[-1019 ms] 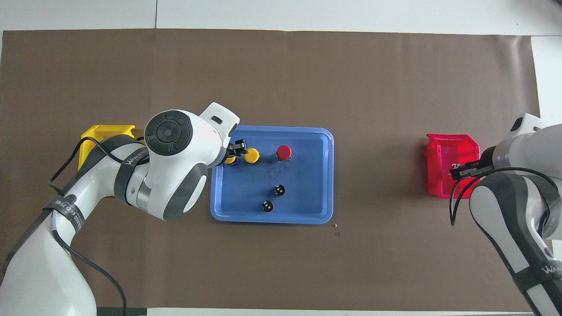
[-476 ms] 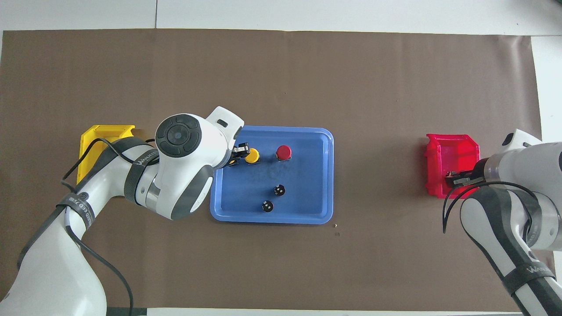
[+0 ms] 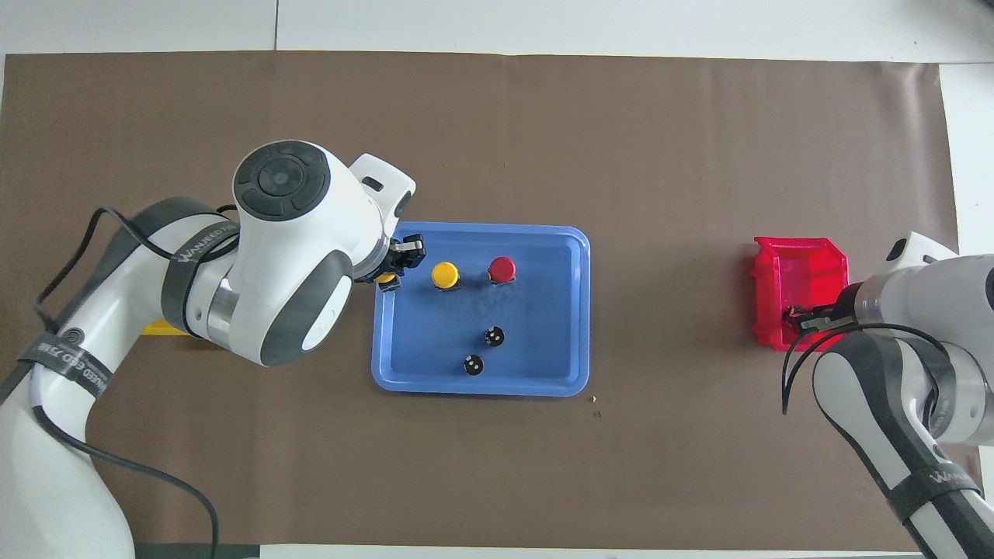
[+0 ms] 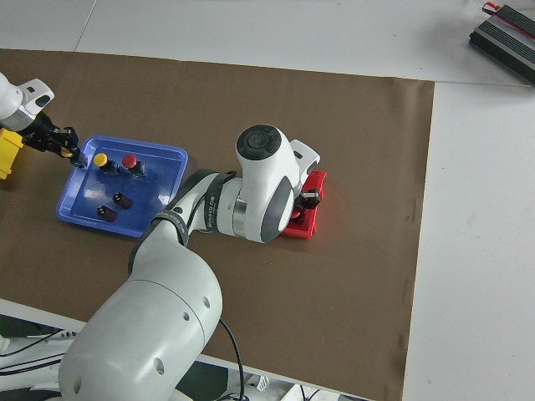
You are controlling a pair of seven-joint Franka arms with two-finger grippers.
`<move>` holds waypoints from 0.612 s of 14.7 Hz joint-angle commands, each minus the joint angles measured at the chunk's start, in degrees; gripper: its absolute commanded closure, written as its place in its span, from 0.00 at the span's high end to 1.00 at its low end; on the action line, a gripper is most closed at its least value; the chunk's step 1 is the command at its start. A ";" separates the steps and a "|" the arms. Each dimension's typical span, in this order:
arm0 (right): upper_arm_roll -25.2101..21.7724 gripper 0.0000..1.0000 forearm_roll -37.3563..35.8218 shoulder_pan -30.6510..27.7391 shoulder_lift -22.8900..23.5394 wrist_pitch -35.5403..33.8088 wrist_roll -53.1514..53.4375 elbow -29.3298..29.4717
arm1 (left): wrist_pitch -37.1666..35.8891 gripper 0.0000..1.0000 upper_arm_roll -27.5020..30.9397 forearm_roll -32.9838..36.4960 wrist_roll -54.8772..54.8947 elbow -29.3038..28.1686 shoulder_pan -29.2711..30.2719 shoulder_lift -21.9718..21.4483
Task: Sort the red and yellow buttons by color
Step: 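Grasp a yellow button with the left gripper while the right gripper drops red, then carry the yellow button into the yellow bin and open the left gripper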
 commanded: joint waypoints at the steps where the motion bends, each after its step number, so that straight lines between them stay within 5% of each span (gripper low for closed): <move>1: 0.52 0.66 1.03 -0.97 -0.93 -1.22 -1.99 0.53 | -7.17 0.01 0.61 -1.59 11.57 1.76 5.44 -3.01; 5: 0.61 0.67 1.03 -0.71 2.58 -13.68 -1.82 12.81 | -10.43 0.02 0.61 -1.59 34.86 1.67 19.05 -4.69; 9: 1.05 0.90 1.03 5.86 7.14 -23.18 6.14 26.78 | -5.19 0.01 0.70 -1.59 44.57 -3.93 27.69 -6.71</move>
